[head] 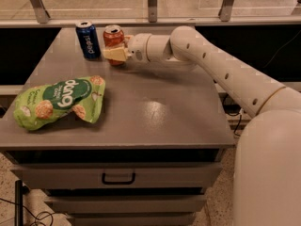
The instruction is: Move coke can near pepsi can
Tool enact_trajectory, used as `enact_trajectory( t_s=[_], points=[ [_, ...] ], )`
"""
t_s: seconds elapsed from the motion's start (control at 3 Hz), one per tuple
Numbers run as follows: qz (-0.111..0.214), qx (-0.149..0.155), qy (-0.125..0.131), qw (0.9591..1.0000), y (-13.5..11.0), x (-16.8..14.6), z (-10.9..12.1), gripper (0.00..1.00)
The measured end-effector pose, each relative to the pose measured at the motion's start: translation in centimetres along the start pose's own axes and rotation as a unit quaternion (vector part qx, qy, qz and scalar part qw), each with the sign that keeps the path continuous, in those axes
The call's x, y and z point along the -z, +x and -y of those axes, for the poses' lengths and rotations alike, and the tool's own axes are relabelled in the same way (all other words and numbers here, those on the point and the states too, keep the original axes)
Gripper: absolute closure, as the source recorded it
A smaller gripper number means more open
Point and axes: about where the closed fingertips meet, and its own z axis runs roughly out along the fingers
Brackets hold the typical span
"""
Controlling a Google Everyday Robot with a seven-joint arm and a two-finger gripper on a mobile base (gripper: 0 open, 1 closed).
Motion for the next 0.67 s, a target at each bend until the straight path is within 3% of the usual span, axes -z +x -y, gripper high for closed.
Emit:
enact_trajectory(
  t_s=[0.67],
  points=[
    [0.007,-0.002,-0.027,0.9996,0.4,-2.8,-1.0,1.0]
  ],
)
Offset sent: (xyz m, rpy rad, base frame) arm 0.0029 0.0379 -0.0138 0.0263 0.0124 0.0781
